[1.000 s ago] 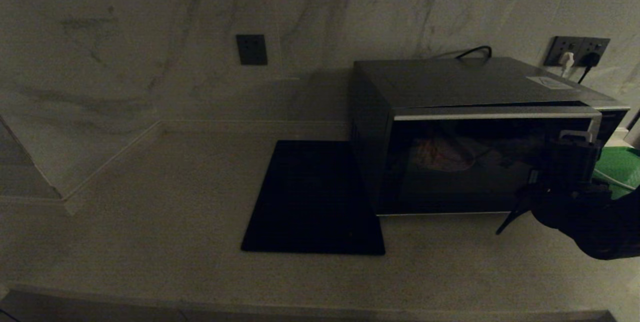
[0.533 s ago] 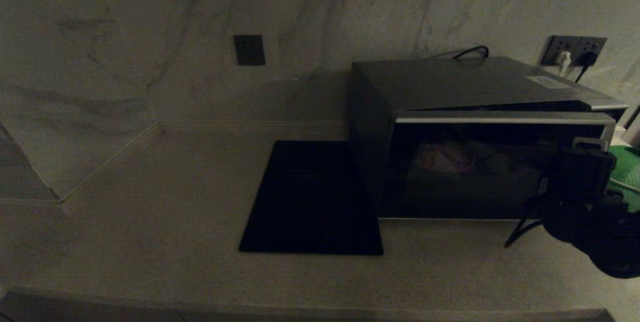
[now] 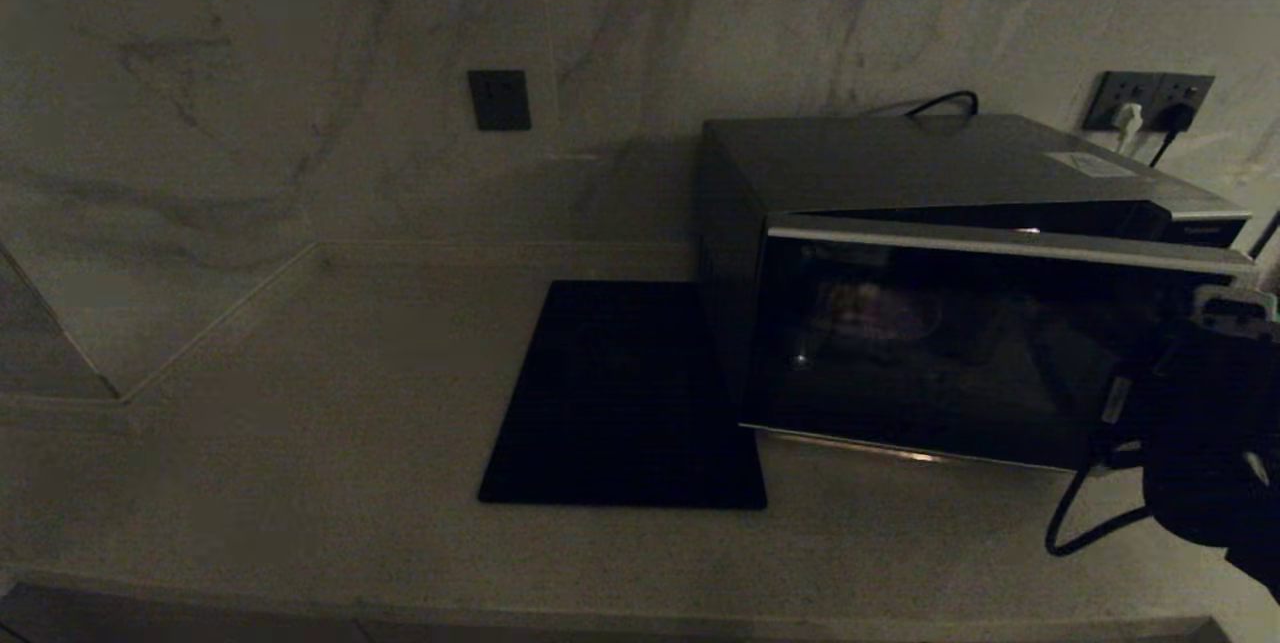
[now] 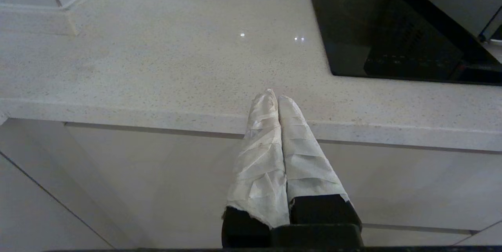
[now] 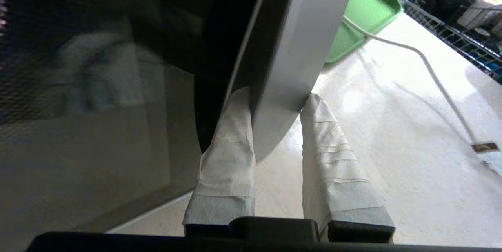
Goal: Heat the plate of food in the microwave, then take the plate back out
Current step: Open the microwave oven
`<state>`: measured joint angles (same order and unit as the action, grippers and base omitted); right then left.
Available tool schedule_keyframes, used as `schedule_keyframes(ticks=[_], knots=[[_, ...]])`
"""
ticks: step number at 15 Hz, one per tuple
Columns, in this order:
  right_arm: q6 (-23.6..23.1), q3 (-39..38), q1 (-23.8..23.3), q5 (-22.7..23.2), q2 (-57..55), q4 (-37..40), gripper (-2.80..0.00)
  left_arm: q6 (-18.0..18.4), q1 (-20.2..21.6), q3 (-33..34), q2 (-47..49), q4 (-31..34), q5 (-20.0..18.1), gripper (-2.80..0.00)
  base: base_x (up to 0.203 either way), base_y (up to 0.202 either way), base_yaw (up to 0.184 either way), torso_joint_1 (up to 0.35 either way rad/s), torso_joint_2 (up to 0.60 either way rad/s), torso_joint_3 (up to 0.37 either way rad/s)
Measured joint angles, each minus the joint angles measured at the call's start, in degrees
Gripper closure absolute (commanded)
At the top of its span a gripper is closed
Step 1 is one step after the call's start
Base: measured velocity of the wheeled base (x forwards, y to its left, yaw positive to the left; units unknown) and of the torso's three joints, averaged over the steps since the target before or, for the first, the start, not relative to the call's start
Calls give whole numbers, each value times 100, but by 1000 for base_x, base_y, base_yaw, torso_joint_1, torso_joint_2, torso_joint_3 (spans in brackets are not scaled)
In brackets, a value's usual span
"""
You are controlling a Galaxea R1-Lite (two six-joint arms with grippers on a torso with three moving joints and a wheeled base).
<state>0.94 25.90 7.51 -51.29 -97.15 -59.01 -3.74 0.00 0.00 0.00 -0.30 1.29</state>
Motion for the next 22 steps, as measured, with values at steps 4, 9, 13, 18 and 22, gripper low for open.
schedule_keyframes(ticks=[4, 9, 13, 18, 22], knots=[[-11, -533, 136, -33, 730, -3, 0, -1, -2, 0, 0, -1, -1, 0, 0, 0, 0, 0, 0, 0], [126, -1208, 147, 21, 1456, -17, 0, 0, 0, 0, 0, -2, 2, 0, 0, 0, 0, 0, 0, 0], [267, -1524, 147, 5, 1712, -40, 0, 2, 0, 0, 0, -1, 2, 0, 0, 0, 0, 0, 0, 0], [263, -1681, 315, 93, 1854, -45, 0, 0, 0, 0, 0, 0, 0, 0, 0, 0, 0, 0, 0, 0], [60, -1818, 876, 40, 1960, -231, 0, 0, 0, 0, 0, 0, 0, 0, 0, 0, 0, 0, 0, 0]])
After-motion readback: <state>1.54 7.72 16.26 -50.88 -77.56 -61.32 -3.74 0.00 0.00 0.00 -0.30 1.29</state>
